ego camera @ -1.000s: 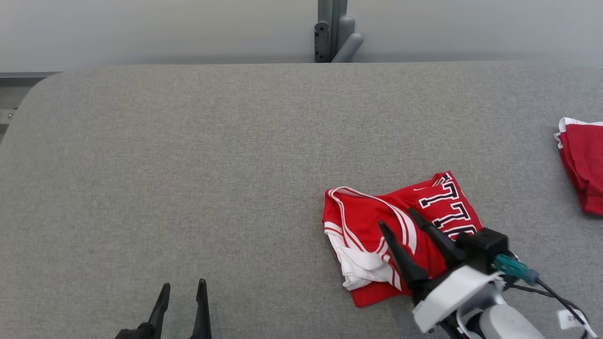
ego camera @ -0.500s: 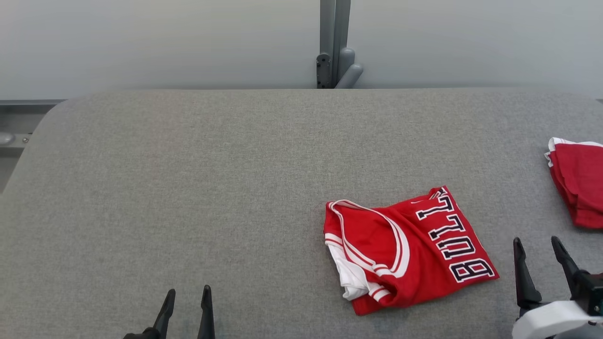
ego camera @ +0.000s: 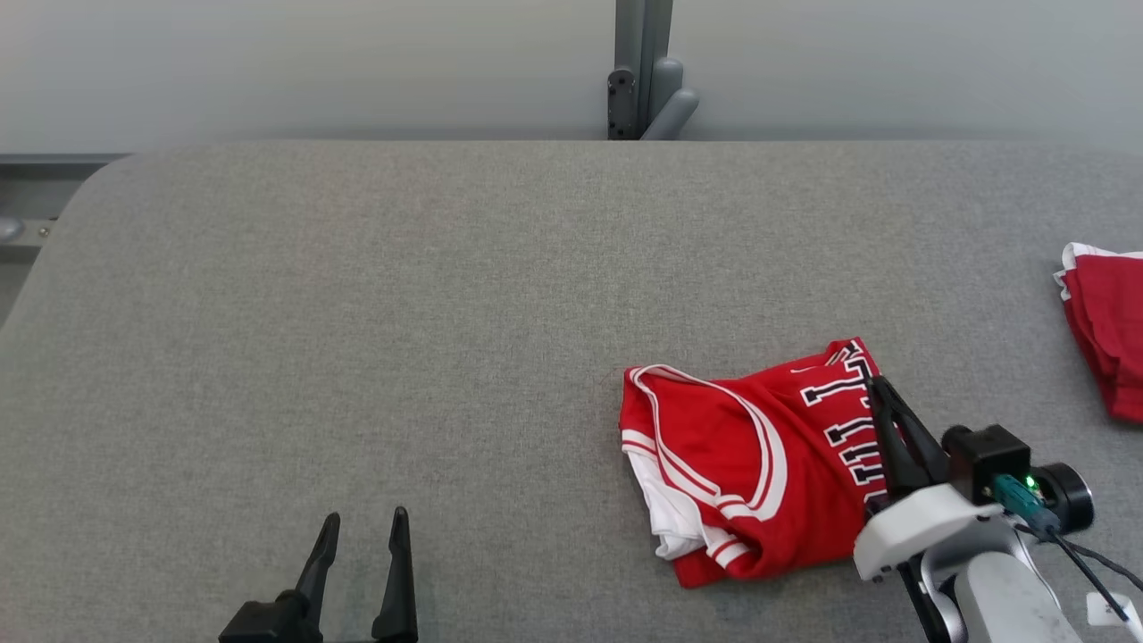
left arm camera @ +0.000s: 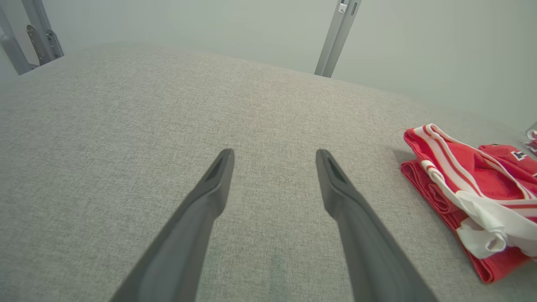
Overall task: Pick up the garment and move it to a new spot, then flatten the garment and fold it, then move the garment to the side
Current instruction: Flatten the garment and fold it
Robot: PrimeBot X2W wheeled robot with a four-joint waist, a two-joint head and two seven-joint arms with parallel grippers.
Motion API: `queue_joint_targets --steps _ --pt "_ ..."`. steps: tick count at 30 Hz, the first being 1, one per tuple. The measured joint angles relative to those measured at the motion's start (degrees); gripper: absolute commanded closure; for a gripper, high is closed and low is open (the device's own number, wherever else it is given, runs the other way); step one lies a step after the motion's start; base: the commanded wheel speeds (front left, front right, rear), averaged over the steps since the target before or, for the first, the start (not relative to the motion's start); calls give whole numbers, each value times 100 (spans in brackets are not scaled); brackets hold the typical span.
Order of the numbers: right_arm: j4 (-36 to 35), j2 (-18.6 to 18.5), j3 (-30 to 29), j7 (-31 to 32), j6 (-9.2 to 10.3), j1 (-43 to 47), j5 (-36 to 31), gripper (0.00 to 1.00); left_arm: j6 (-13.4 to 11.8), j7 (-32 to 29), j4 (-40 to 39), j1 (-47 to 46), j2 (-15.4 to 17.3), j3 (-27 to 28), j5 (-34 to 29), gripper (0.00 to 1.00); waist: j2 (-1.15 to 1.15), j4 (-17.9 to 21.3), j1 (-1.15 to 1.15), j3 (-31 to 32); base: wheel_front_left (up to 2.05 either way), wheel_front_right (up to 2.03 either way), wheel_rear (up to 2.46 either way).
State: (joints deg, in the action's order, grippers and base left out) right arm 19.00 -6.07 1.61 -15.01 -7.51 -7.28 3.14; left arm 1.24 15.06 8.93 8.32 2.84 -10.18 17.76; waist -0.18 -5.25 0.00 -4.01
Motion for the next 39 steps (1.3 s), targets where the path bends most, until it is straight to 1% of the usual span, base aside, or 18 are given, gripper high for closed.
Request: queue_joint_targets --steps 5,9,12,17,19,25,32,39 --pt "787 13 366 -4 0 -681 -130 100 22 0 10 -235 -1 -68 -48 0 0 -39 0 -333 0 0 0" --pt "1355 24 483 -3 0 -917 -203 100 25 0 30 -347 0 -67 -68 0 0 -117 0 -552 0 0 0" --pt "1540 37 647 -3 0 -981 -258 100 21 0 31 -404 0 -44 -68 0 0 -209 0 -660 0 0 0" --pt "1558 64 1091 -5 2 -978 -322 100 19 0 25 -425 0 -15 -67 0 0 -325 0 -773 0 0 0" --pt "1526 68 1160 -5 3 -969 -331 100 19 0 24 -425 0 -13 -67 0 0 -342 0 -784 0 0 0" --pt "1239 134 1532 -5 3 -834 -417 100 -13 0 11 -430 0 -69 -33 0 0 -426 0 -798 0 0 0" --pt "1363 178 2116 -22 4 -795 -417 100 -48 0 -5 -435 0 -122 11 0 0 -535 0 -809 0 0 0" --pt "1358 236 2554 -20 4 -807 -349 100 -51 0 22 -429 0 -143 36 0 0 -635 0 -786 0 0 0"
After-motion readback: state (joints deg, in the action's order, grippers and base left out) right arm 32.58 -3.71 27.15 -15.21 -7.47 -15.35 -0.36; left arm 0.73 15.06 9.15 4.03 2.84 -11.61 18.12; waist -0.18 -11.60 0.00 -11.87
